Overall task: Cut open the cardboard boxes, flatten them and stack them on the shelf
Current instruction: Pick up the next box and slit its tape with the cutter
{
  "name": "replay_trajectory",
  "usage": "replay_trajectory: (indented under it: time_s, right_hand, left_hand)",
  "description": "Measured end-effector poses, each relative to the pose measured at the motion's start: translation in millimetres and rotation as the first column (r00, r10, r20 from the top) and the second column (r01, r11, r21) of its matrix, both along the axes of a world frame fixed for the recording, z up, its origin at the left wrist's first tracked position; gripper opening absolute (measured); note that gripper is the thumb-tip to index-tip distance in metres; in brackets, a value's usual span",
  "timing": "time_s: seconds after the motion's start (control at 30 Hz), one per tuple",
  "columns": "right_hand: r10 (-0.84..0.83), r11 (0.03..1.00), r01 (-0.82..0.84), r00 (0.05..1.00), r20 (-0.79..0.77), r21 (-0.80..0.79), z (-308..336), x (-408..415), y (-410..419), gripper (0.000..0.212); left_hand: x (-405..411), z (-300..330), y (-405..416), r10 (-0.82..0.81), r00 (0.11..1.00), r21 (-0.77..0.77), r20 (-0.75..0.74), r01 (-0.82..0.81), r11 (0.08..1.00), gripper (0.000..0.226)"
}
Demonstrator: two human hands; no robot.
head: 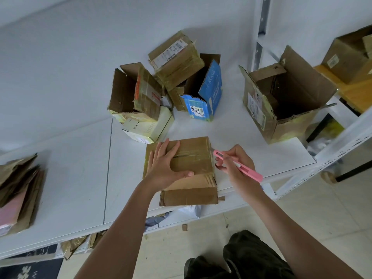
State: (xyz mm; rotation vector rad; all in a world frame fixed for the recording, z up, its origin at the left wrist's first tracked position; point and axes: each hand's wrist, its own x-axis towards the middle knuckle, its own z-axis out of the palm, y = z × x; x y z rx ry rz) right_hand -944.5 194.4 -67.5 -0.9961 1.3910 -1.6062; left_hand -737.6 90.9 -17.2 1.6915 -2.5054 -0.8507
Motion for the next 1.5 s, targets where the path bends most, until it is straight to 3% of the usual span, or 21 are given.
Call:
replay_trajectory:
  time_s: [0.23,0.4,0.63,0.7,0.77,0.83,0.9,1.0,1.07,1.1,1.13,1.2,1.27,1.3,1.37,1.5]
  right_hand:
    - [0.042,0.999,-0.041,0.999,0.022,-0.022,-3.3,1.7,19.0,0.012]
    - [0.089,0.994,-0.092,0.994,-0.055,-0.055,0.5,1.6,37.5,0.012]
    - [0.275,0.961,-0.273,0.930,-0.242,0.044,31.1,-25.2,30.6,0.015]
    - [0.240,0.970,-0.241,0.936,-0.257,0.029,33.2,-30.1,30.9,0.012]
    - [0.104,0.994,-0.112,0.926,-0.363,-0.002,29.5,-38.3,26.5,0.006]
    - [0.003,1.000,-0.013,0.779,-0.626,-0.012,18.5,-52.1,13.4,0.008]
    - [0.078,0.992,0.038,0.556,-0.828,0.119,2.9,-65.6,-2.8,0.015]
    - [0.387,0.865,0.154,0.400,-0.831,0.477,-9.0,-75.3,-21.7,0.039]
    - [0.534,0.753,0.180,0.395,-0.747,0.633,-8.3,-74.6,-31.3,0.069]
    - [0.529,0.755,0.177,0.406,-0.745,0.632,-4.6,-71.7,-36.3,0.078]
    - [0.468,0.806,0.147,0.433,-0.770,0.573,-0.2,-66.2,-41.7,0.075]
    - [0.303,0.931,-0.011,0.579,-0.757,0.365,11.3,-48.5,-52.4,0.051]
    - [0.335,0.941,-0.232,0.727,-0.600,0.245,30.1,-23.5,-62.8,0.043]
    - [0.408,0.913,-0.319,0.737,-0.539,0.255,37.5,-12.2,-67.0,0.045]
    - [0.488,0.873,-0.382,0.662,-0.569,0.304,42.6,7.1,-70.0,0.046]
    - [0.450,0.887,-0.370,0.566,-0.691,0.275,33.6,35.5,-54.8,0.043]
  left_hand:
    - [0.5,-2.3,-0.2,-0.012,1.000,-0.027,0.029,0.013,1.000,0.112]
    - [0.9,-1.4,-0.7,-0.011,0.999,-0.018,0.036,0.011,1.000,0.111]
    - [-0.4,0.3,1.2,-0.003,0.998,-0.019,0.060,0.004,1.000,0.110]
    - [0.1,0.0,2.8,0.014,0.998,-0.019,0.061,-0.013,1.000,0.111]
    - [1.2,-0.2,4.2,0.019,0.999,-0.020,0.046,-0.018,1.000,0.112]
    - [1.3,0.2,6.0,0.018,1.000,-0.026,0.021,-0.018,1.000,0.112]
    - [1.0,-0.2,8.9,0.017,1.000,-0.051,0.017,-0.016,0.999,0.111]
    - [1.1,-2.4,11.6,0.019,0.999,-0.104,0.027,-0.016,0.994,0.107]
    - [1.1,-3.3,12.3,0.014,1.000,-0.110,0.015,-0.013,0.994,0.105]
    - [0.8,-2.7,12.2,0.011,1.000,-0.103,0.009,-0.010,0.995,0.104]
    - [0.7,-1.6,11.9,0.007,1.000,-0.094,0.008,-0.006,0.996,0.103]
    - [1.5,1.5,10.9,0.001,1.000,-0.072,-0.004,-0.001,0.997,0.099]
    - [4.8,7.0,8.8,-0.007,0.999,-0.034,-0.037,0.006,0.999,0.095]
    - [8.0,10.7,7.3,-0.005,0.999,-0.014,-0.045,0.004,1.000,0.094]
    - [19.2,18.6,4.8,0.049,0.999,0.008,-0.022,-0.049,0.999,0.094]
    - [58.7,28.9,3.5,0.349,0.935,0.064,0.062,-0.353,0.933,0.117]
